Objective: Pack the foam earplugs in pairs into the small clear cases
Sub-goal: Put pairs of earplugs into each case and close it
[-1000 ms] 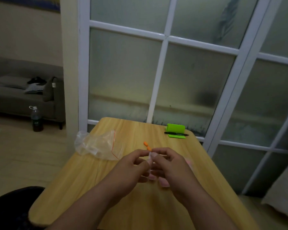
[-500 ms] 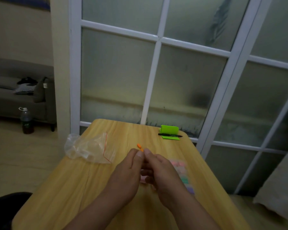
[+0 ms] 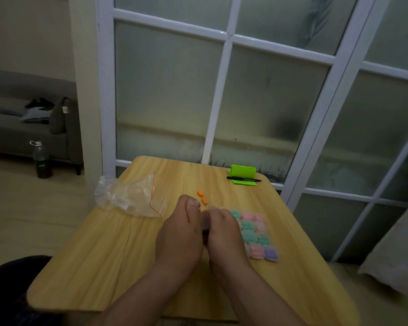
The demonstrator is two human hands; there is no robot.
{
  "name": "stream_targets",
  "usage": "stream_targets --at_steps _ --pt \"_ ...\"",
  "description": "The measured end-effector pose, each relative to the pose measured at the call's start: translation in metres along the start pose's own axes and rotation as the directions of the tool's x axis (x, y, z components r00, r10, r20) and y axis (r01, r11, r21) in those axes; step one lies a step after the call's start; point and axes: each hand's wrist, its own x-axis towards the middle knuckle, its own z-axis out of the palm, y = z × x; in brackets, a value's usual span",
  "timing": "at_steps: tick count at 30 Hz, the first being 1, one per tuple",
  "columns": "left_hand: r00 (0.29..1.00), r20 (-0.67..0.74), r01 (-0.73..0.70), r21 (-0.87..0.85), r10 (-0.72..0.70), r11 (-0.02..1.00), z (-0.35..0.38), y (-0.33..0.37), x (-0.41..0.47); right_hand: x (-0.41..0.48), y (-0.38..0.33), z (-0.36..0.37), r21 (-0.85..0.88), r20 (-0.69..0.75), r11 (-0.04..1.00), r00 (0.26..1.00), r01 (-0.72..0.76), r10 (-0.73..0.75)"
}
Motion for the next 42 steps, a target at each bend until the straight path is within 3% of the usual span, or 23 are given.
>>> stream_targets --at_steps 5,8,11,14,17,20,23,26,31,34,37,42 --pt "0.994 -0.025 0.098 -0.222 -0.107 0.97 -0.005 0.013 0.002 -0.004 -0.007 0.004 0.172 -0.029 0.985 1.0 -0.002 0.008" --pt "0.958 0.09 0.286 -0.401 -0.273 0.87 -0.013 0.016 -0.002 -0.003 -0.01 -0.003 0.001 -0.026 0.996 0.995 0.093 -0.093" --pt "0.819 0.424 0.572 -0.56 -0.386 0.599 -0.019 0.017 -0.005 0.006 -0.011 -0.025 -0.215 0.009 0.956 0.979 0.198 -0.201" --pt "0.62 0.704 0.779 -0.499 -0.345 0.381 -0.027 0.008 -0.003 0.009 -0.011 -0.037 -0.361 0.137 0.899 0.968 0.249 -0.213" --pt "0.479 0.842 0.851 -0.378 -0.247 0.364 -0.042 0.0 0.002 0.006 -0.013 -0.035 -0.404 0.288 0.843 0.924 0.356 -0.252" --pt "0.421 0.896 0.858 -0.343 -0.141 0.383 -0.05 -0.008 0.007 0.006 -0.018 -0.031 -0.307 0.349 0.876 0.9 0.372 -0.26" --pt "0.424 0.9 0.849 -0.358 -0.096 0.39 -0.047 -0.011 0.009 0.014 -0.022 -0.029 -0.195 0.343 0.939 0.917 0.283 -0.205" --pt "0.511 0.841 0.834 -0.435 -0.177 0.339 -0.04 -0.011 0.014 0.035 -0.027 -0.029 -0.151 0.412 0.966 0.901 0.211 -0.132" --pt "0.638 0.651 0.767 -0.588 -0.411 0.259 -0.033 -0.017 0.029 0.099 -0.021 -0.026 -0.269 0.171 0.958 0.984 0.101 -0.056" --pt "0.658 0.581 0.733 -0.64 -0.479 0.23 -0.03 -0.02 0.035 0.141 0.002 -0.021 -0.507 0.075 0.851 0.991 0.135 -0.113" --pt "0.664 0.547 0.718 -0.658 -0.51 0.229 -0.025 -0.022 0.037 0.167 0.019 -0.013 -0.72 0.077 0.684 0.993 0.114 -0.084" --pt "0.658 0.534 0.704 -0.686 -0.531 0.183 -0.021 -0.02 0.038 0.182 0.033 0.002 -0.872 0.078 0.483 0.996 0.083 -0.032"
